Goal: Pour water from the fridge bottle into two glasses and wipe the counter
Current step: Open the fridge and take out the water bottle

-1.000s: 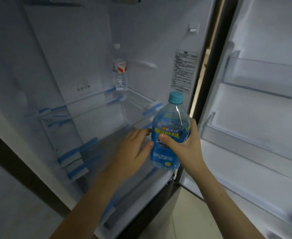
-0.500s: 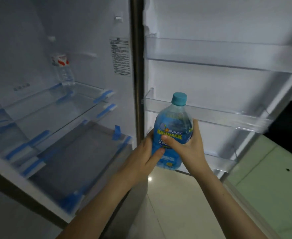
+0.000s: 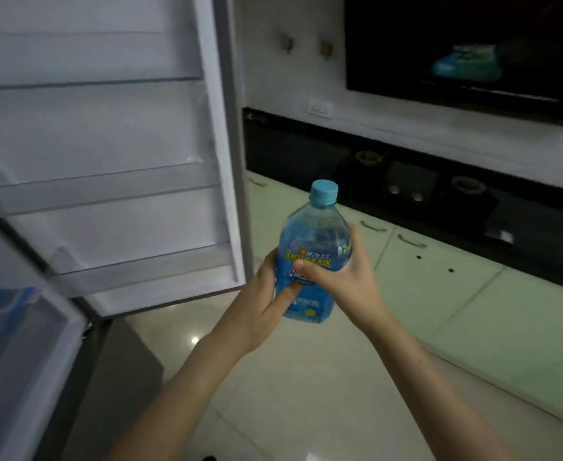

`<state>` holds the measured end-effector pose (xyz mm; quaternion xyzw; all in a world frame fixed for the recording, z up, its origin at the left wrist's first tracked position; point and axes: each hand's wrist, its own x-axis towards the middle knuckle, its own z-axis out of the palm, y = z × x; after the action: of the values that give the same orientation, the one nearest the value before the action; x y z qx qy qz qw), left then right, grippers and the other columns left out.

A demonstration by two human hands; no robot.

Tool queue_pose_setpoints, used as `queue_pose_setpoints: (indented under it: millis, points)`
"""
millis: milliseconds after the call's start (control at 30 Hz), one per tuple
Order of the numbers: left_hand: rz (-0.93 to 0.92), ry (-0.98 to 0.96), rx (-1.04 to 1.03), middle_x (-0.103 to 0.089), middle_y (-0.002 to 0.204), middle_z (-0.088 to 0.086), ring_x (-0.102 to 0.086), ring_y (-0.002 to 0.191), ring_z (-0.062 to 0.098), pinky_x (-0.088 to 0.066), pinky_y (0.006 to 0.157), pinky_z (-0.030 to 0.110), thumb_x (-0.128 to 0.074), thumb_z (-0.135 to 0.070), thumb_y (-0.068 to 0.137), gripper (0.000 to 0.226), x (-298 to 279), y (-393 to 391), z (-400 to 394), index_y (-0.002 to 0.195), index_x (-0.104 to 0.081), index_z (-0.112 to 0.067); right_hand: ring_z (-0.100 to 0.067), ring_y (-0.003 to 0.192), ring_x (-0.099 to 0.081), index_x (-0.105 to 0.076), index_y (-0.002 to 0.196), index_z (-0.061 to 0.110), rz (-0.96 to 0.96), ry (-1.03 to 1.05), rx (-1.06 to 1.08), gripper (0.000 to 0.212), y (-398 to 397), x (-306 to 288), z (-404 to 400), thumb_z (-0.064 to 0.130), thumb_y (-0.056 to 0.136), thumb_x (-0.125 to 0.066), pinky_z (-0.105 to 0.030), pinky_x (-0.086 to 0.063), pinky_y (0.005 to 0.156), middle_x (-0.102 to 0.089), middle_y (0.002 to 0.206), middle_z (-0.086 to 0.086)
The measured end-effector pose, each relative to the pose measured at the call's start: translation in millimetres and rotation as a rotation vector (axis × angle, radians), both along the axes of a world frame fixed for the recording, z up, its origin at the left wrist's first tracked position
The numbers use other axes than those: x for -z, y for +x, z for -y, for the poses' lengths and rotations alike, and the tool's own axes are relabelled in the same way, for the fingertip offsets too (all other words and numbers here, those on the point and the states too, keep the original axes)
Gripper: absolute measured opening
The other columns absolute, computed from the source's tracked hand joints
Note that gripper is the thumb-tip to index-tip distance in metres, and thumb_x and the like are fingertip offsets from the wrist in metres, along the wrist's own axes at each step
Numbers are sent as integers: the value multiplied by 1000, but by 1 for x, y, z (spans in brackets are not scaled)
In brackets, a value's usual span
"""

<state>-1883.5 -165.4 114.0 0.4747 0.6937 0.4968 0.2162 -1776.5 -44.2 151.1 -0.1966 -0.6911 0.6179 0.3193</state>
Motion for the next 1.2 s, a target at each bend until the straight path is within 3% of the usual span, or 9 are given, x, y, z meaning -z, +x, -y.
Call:
queue_pose_setpoints:
  millis: [400,1000,1200]
  points:
    - [31,-56,461,-50,132,-21,-51,120,-2,-50,97,36,-44,-41,98,42,13,78,-206,137,-30,-42,-10,101,-67,-47,122,15,15,-51,430,62,122,16,-148,8,72,-83,-23,-55,78,-64,113,-3]
    - [-66,-94,821,-45,134,-29,-45,121,-10,-45,101,30,-46,-44,96,51,16,105,-498,141,-23,-46,-12,100,-68,-46,121,16,30,-45,845,63,166,18,-376,8,71,-85,-25,-55,78,-65,111,-1]
    - [-36,-89,899,-46,135,-25,-46,124,-5,-45,103,39,-47,-46,95,51,26,163,-564,141,-25,-44,-13,99,-68,-46,121,13,19,-73,901,62,227,26,-432,5,71,-84,-25,-55,78,-66,110,-4]
